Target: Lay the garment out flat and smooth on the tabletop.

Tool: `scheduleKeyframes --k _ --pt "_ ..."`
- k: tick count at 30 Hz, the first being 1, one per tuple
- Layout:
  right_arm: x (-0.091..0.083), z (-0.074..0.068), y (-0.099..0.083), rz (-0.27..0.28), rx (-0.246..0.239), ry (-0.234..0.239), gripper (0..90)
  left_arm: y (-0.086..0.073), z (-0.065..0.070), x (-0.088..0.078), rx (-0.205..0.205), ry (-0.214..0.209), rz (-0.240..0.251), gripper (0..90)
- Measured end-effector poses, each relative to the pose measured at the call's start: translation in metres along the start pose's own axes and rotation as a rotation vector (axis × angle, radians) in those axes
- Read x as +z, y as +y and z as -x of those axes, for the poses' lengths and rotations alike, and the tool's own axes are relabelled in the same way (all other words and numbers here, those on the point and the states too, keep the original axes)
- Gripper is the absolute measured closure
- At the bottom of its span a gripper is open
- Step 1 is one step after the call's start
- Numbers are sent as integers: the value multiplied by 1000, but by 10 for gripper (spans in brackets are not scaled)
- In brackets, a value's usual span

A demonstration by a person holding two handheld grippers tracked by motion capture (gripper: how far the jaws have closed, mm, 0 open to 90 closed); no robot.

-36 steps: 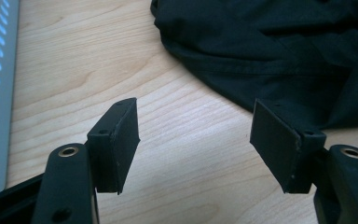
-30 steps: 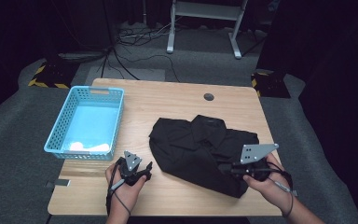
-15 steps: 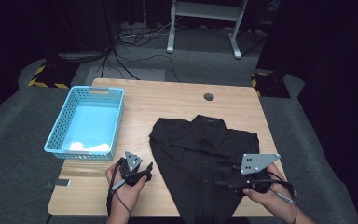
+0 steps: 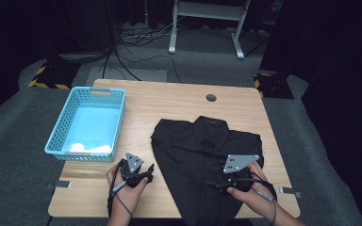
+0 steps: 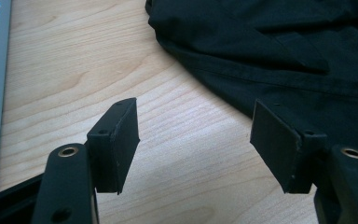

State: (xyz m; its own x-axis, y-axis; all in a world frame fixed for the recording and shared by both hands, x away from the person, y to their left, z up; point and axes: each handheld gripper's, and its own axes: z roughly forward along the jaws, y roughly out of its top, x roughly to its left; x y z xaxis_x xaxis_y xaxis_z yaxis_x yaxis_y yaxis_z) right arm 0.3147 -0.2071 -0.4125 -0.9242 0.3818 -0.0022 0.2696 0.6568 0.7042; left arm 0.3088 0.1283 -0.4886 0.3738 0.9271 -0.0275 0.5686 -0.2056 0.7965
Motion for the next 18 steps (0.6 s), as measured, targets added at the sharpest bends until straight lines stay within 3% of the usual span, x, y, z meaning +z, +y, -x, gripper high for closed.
scheduleKeyframes --k 8,14,15,18 --pt "35 8 -15 -51 44 -8 432 0 0 1 4 -5 -1 323" --pt "61 15 -24 -78 109 32 409 -1 0 1 4 -7 -3 316" --pt "64 16 -25 -81 123 46 435 0 0 1 3 -6 -1 316" --pt "68 18 -27 -104 135 100 670 0 -2 0 -4 -4 2 316"
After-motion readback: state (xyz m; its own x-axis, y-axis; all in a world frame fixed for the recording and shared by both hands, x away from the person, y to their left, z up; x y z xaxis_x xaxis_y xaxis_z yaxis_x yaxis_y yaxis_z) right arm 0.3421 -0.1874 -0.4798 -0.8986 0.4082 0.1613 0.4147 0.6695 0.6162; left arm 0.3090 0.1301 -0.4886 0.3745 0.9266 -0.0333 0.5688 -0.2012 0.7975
